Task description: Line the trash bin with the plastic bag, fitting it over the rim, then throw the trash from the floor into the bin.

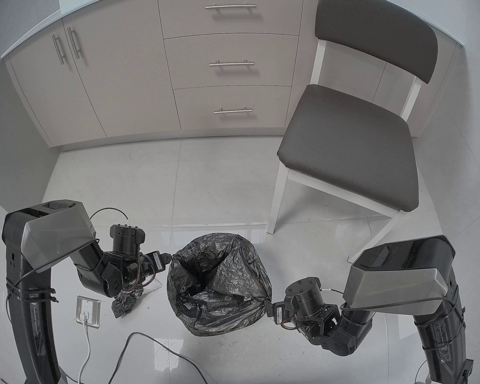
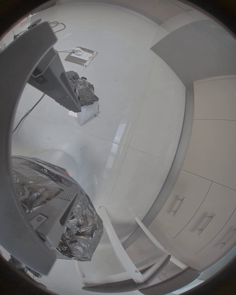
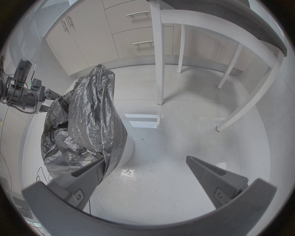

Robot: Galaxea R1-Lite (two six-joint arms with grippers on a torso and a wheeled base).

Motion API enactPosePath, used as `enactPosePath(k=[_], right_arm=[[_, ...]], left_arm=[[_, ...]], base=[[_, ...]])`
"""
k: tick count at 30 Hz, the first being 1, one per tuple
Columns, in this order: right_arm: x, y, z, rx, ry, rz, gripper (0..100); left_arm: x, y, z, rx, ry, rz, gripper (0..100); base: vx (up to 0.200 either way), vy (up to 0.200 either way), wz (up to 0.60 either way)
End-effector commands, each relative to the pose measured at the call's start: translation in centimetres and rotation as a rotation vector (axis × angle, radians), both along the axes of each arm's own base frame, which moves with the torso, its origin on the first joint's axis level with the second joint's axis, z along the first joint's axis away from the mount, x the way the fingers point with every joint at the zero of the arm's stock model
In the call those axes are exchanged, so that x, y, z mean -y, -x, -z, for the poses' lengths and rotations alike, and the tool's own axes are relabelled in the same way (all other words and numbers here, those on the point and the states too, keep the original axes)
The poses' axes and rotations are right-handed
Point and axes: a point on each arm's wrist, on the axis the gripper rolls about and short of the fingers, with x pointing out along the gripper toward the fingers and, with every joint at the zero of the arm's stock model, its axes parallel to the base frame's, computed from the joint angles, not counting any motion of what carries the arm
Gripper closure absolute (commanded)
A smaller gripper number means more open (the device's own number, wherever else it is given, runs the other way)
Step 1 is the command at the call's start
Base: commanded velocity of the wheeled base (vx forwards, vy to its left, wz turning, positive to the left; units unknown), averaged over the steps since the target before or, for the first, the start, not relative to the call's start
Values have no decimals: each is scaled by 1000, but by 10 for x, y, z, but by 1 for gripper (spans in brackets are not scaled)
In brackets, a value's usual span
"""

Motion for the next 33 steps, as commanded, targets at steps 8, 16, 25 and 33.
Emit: enactPosePath(k=[8,16,25,33], right_arm=[[7,-9,7,-8,6,22,0],[17,-23,18,-29,16,6,0],[13,-19,-1,-8,-20,-73,0],[-12,3,-65,104,-108,-169,0]], left_arm=[[0,0,1,-1,1,0,0],[0,0,1,-3,0,0,0],[0,0,1,-1,1,0,0],[0,0,0,0,1,0,0]], base=[[0,0,0],[0,0,0],[0,0,0],[0,0,0]])
